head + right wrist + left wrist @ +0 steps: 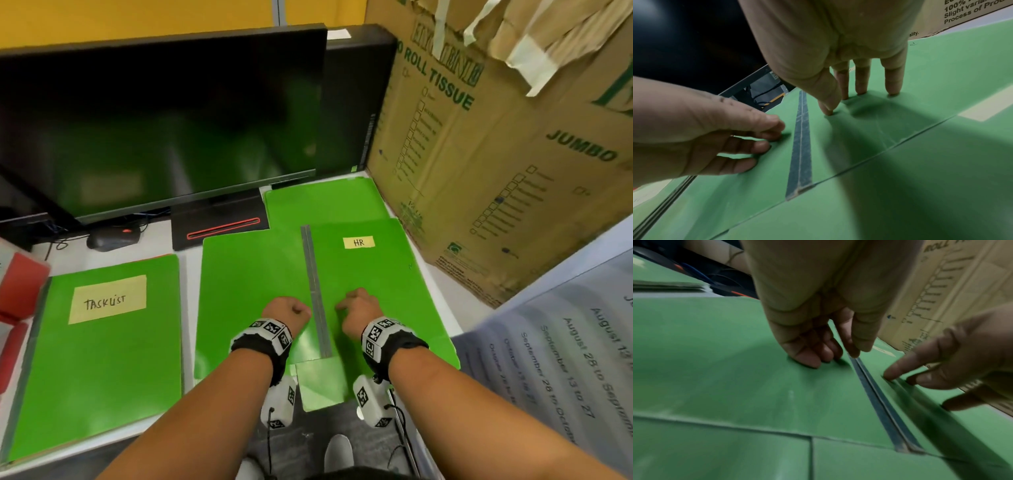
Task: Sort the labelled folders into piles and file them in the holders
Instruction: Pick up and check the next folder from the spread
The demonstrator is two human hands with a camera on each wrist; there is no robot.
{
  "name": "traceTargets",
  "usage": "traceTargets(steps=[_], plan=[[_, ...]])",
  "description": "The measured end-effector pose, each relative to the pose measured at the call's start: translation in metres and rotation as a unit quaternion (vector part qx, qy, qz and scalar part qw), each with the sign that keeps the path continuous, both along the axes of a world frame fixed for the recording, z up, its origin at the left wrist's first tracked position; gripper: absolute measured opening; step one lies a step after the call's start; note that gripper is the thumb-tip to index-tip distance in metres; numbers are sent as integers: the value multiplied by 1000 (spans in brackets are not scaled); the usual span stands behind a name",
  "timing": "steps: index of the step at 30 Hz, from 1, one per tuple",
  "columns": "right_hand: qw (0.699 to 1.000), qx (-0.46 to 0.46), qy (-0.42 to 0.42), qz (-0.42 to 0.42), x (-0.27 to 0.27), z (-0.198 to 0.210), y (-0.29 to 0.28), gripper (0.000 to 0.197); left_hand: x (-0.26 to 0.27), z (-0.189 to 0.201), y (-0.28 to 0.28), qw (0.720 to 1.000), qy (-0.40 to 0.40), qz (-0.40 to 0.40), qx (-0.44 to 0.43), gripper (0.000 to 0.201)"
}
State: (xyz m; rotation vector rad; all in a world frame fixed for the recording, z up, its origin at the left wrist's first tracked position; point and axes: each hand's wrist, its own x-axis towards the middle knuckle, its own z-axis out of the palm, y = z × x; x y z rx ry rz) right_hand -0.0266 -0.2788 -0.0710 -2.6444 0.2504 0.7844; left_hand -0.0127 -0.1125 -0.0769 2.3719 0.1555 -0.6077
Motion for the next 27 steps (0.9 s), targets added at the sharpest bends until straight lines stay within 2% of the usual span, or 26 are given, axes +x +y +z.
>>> traceTargets(steps=[5, 8, 12, 20, 24, 27], plan=[[1000, 13, 22, 11, 4, 3, -12, 54, 5, 1, -29, 998, 16, -24, 57, 33], [999, -10, 8, -32, 2, 3, -15, 65, 9, 0, -39, 995, 35, -24, 86, 40], [997, 61, 0, -53, 1, -2, -19, 72, 13, 0, -45, 994, 64, -17, 93, 40], [990, 111, -46, -75, 6, 2, -29, 70, 19, 8, -46, 997, 72, 14, 14, 34], [977, 105, -118, -147, 14, 3, -30, 61, 23, 27, -44, 991, 6, 91, -95, 16], [969, 86, -154, -175, 25, 9, -25, 58, 28, 51, -33, 985, -45, 109, -126, 22]])
